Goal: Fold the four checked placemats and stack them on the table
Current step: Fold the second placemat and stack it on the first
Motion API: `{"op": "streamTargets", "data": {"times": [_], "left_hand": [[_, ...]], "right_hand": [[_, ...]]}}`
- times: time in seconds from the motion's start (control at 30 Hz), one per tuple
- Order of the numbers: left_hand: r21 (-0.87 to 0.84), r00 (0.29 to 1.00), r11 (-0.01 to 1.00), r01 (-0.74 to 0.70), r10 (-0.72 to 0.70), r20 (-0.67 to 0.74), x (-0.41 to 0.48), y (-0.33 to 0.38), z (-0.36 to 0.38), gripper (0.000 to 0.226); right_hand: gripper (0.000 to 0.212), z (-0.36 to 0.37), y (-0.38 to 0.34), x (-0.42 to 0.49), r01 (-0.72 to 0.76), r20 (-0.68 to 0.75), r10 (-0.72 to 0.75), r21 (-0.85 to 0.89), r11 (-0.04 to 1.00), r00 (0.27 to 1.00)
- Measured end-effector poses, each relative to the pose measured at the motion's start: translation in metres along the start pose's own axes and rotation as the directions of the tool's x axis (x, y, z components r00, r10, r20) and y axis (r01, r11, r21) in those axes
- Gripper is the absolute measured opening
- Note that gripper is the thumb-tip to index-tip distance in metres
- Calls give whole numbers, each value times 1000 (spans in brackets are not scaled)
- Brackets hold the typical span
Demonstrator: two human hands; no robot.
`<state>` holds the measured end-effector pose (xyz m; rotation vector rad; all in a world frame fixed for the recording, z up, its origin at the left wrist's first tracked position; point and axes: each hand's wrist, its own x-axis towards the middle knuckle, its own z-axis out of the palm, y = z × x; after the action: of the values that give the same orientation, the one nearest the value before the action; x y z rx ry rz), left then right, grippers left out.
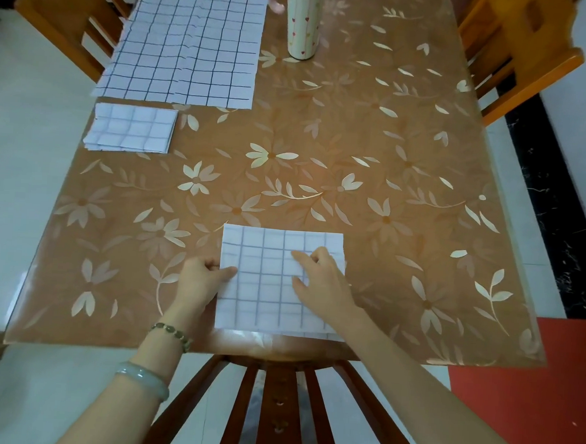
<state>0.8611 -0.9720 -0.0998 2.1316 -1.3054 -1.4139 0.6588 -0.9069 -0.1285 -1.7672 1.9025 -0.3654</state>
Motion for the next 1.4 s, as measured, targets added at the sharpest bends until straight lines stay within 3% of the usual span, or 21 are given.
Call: {"op": "streamTargets", "data": {"times": [0.13,0.23,0.33,0.5,0.83,0.93,1.03,1.1,1.13,1.17,1.23,1.3,1.4], "left_hand": [[112,998,992,-60,61,-3,2,-3,-13,21],[113,993,987,-118,116,21,-2,-4,-14,17],[132,982,977,-165,150,117,-4,-10,-20,20],[184,946,964,-194,134,296,-16,-18,-31,71],[94,865,917,-387,326,381,-64,24,-14,80],[81,858,910,-407,350,377,-74,31,6,79],[31,851,916,-401,359,382,-76,33,28,78],[35,846,909,-414,371,382,-77,35,43,75],[50,845,904,-425,376,381,-78,36,50,75],[70,844,898,-433,378,380,-78,35,58,75],[110,842,886,-450,380,382,-78,33,74,76],[114,832,878,-465,389,395,-78,30,88,77],[132,812,860,-493,401,424,-77,25,104,75]], "right_hand": [[65,8,-10,7,-60,209,70,-55,997,975],[78,7,-14,10,-86,284,110,-94,992,952],[86,6,-17,13,-110,317,137,-101,989,939],[100,3,-22,15,-107,354,145,-126,986,924],[116,1,-28,22,-135,383,193,-171,976,903],[110,-1,-28,23,-134,378,189,-168,977,906],[84,-2,-23,22,-129,397,174,-139,982,901],[61,-10,-18,19,-133,363,93,84,988,927],[50,-15,-13,16,-194,333,90,293,936,938],[41,-22,-7,12,-268,291,130,507,819,948],[30,-31,10,1,-359,190,337,745,562,922],[22,-35,26,-8,-380,117,507,806,454,854],[21,-37,34,-14,-405,147,574,844,352,806]]}}
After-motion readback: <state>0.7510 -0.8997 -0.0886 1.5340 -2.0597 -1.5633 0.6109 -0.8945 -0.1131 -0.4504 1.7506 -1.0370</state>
